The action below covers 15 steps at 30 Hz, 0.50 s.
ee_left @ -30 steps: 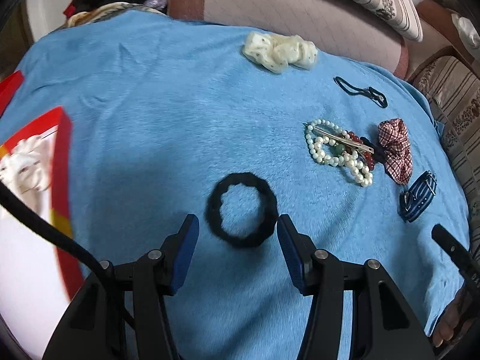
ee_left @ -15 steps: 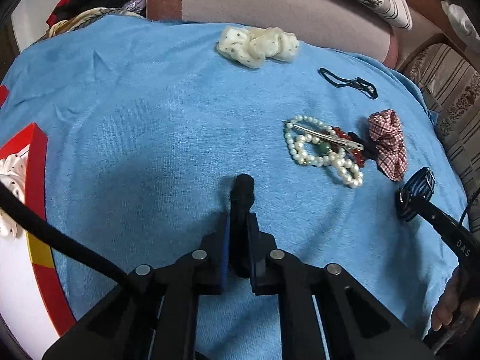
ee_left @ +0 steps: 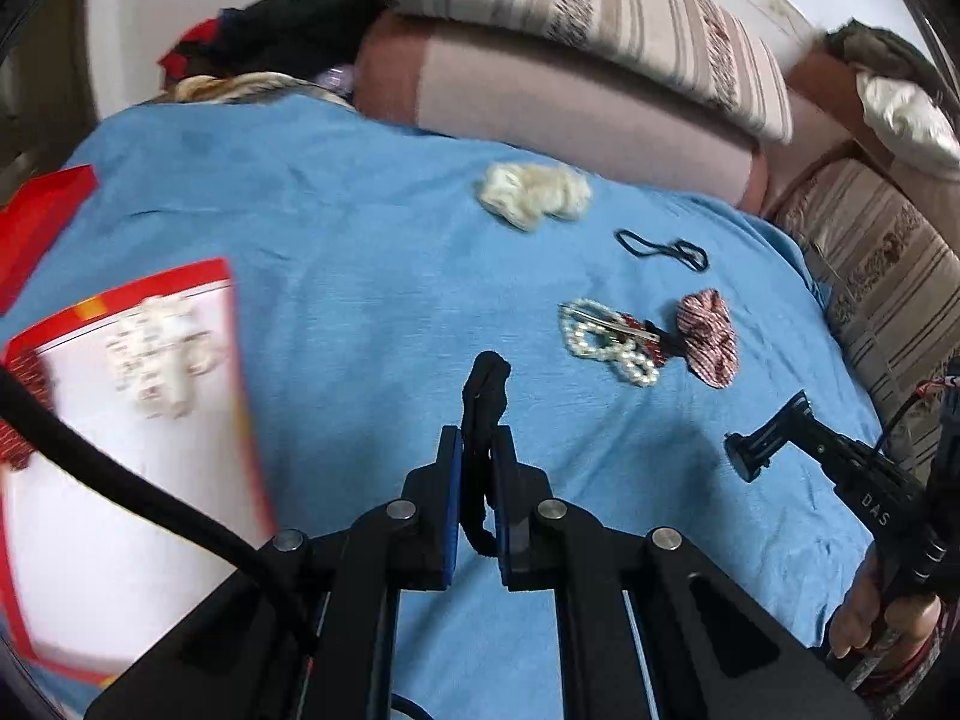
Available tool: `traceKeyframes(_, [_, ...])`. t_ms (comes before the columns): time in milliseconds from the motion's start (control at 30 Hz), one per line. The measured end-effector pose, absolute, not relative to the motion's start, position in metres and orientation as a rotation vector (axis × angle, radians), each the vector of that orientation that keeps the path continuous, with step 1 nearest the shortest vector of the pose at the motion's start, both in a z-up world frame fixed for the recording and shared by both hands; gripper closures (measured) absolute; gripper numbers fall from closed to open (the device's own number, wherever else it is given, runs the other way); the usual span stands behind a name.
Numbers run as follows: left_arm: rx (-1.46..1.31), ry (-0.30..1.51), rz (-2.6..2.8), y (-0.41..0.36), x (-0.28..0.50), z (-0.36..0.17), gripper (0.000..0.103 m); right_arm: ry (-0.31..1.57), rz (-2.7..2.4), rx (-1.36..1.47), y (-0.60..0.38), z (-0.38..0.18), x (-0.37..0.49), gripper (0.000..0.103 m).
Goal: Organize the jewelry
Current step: 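Grasp the black hair tie with the left gripper while the right grasps the blue striped strap, then place the black hair tie and blue strap on the white tray, opening both grippers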
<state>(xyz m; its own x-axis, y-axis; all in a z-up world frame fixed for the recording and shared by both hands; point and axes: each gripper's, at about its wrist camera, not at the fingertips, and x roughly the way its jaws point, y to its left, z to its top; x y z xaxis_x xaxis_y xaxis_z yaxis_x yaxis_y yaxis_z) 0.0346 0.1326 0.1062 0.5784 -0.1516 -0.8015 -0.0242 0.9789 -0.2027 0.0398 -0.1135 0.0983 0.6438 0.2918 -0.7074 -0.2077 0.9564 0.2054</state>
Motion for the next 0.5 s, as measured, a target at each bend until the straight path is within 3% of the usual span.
traceKeyframes(500, [-0.194,0.903,0.217,0.264,-0.044,0.115,0.094,0.816,0.628,-0.048,0.049,0.132,0.000,0.101])
